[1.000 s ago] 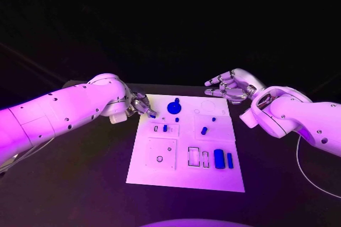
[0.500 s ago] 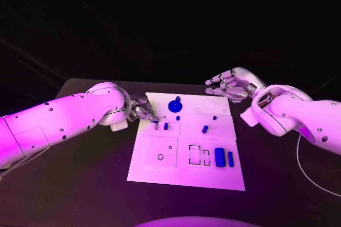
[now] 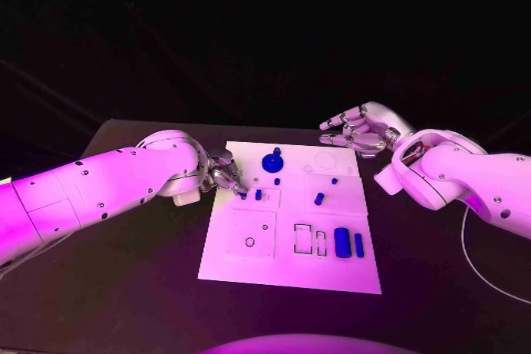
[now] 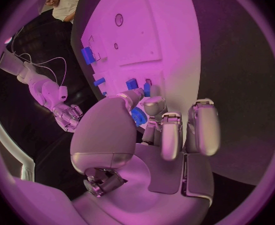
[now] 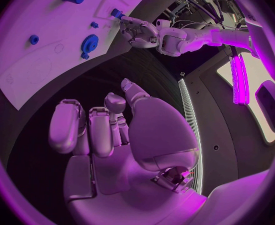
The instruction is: Assemble the parts on the task board
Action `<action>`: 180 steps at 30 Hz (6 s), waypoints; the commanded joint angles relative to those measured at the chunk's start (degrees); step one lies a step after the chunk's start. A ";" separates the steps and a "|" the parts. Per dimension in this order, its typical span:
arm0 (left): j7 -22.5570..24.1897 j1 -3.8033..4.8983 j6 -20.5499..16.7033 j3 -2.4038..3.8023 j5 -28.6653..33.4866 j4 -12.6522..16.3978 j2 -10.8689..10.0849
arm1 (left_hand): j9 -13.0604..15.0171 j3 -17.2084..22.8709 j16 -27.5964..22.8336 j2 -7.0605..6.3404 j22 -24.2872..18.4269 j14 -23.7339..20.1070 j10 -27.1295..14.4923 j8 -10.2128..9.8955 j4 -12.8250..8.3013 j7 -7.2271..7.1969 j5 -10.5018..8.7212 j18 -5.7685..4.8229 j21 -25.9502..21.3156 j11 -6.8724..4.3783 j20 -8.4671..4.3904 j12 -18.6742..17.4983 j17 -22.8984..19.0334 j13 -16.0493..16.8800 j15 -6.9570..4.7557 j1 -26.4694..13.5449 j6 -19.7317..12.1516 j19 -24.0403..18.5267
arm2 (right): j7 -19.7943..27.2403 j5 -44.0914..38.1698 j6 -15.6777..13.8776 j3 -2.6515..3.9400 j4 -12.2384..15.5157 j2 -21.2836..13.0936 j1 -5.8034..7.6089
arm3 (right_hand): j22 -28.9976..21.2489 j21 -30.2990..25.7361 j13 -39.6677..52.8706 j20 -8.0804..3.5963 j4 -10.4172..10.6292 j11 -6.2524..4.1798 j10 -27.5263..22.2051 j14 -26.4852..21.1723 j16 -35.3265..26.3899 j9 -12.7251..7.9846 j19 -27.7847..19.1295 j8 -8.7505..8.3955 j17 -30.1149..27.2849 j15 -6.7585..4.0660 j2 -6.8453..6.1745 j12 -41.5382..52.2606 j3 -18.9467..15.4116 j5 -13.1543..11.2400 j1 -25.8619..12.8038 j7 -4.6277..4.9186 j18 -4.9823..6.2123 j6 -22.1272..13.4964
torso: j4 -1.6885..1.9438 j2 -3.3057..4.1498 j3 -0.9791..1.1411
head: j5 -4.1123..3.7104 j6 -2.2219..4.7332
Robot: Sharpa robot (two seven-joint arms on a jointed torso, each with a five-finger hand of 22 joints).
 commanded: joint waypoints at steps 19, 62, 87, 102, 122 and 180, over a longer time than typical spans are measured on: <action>-2.09 -0.09 3.54 -0.02 -2.49 -0.08 0.30 | 0.02 9.23 0.14 0.02 5.50 6.04 0.61 0.33 -8.89 -0.15 0.73 0.36 0.40 0.00 -0.04 -0.02 15.08 -0.07 -0.33 -0.63 0.46 2.02 | 0.28 0.02 0.61 0.01 -0.02 0.03 -0.05 | -0.08 -0.39 0.00 -0.12 0.35 -0.05 -0.37 2.84 -0.35 0.06 -0.47 0.28 0.03 0.12 0.35 0.20 0.08 0.36 -0.04 -0.16 -0.43 0.39 | 0.06 -0.03 0.01 | 0.11 -0.17; -1.92 -0.35 1.07 -0.20 -2.53 -1.16 2.52 | -0.42 3.88 0.14 -2.12 5.93 6.04 2.61 0.76 -3.44 -1.80 5.09 0.32 0.31 -1.13 -0.64 1.64 15.08 1.64 -1.11 -12.27 4.21 2.12 | 0.58 0.08 1.56 0.01 0.06 0.10 -0.05 | -0.18 -0.46 -0.08 -0.11 0.43 -0.05 -0.47 2.82 -0.47 0.07 -0.51 0.32 -0.10 0.12 0.36 0.13 0.07 0.48 -0.04 -0.16 -0.41 0.45 | 0.00 -0.05 0.05 | -0.13 -0.50; -3.14 -0.35 2.53 -0.19 -3.36 -1.20 2.42 | -0.99 2.07 0.14 -1.27 7.33 6.04 4.41 0.46 -3.07 -2.46 5.26 -0.03 1.65 -1.68 -1.01 4.15 15.08 4.71 -1.50 -12.39 5.87 2.74 | 0.30 0.06 2.09 0.01 0.11 -0.01 -0.05 | -0.21 -0.48 -0.11 -0.11 0.42 -0.05 -0.52 2.82 -0.48 0.07 -0.52 0.34 -0.11 0.12 0.37 0.10 0.09 0.54 0.01 -0.17 -0.41 0.48 | 0.07 -0.04 0.03 | -0.20 -0.52; -4.82 -0.35 1.48 -0.18 -4.89 -1.06 2.22 | -1.07 6.32 0.14 0.95 7.55 6.04 4.82 0.21 -7.93 -2.27 9.67 -0.07 1.67 -1.68 -1.17 3.96 15.08 5.13 -1.55 -6.93 5.85 2.78 | 0.31 0.04 2.15 0.01 0.10 0.02 -0.05 | -0.21 -0.48 -0.11 -0.11 0.42 -0.05 -0.52 2.82 -0.48 0.07 -0.52 0.34 -0.11 0.12 0.37 0.10 0.09 0.54 0.01 -0.17 -0.41 0.48 | -0.01 -0.03 0.01 | -0.08 -0.59; -5.08 -0.36 4.61 -0.18 -5.12 -0.34 2.17 | -1.03 6.10 0.14 0.57 7.92 6.04 5.44 0.40 -8.05 -2.26 9.82 -0.17 2.00 -1.59 -1.03 4.47 15.08 5.83 -1.40 -7.63 6.43 2.93 | 0.33 0.04 2.24 0.01 0.11 -0.03 -0.05 | -0.23 -0.50 -0.08 -0.11 0.46 -0.05 -0.50 2.81 -0.52 0.07 -0.53 0.35 -0.15 0.12 0.39 0.16 0.09 0.60 -0.01 -0.16 -0.40 0.50 | 0.02 -0.03 0.05 | -0.16 -0.84; -5.18 -0.36 -0.73 -0.11 -5.12 -0.41 2.41 | -3.83 -21.50 0.14 1.76 8.97 6.04 6.08 -0.98 5.39 -2.72 1.75 -0.31 2.26 -1.86 -1.17 4.11 15.08 6.96 -1.62 -12.02 9.00 3.30 | 0.48 0.20 2.38 0.01 0.12 -0.17 -0.05 | -0.78 -0.84 -0.56 -0.14 0.69 -0.05 -0.99 2.71 -1.07 0.03 -0.72 0.35 -0.78 0.11 0.23 -0.31 0.39 4.01 0.08 -0.13 -0.31 0.49 | -0.01 -0.03 0.04 | -0.25 -1.07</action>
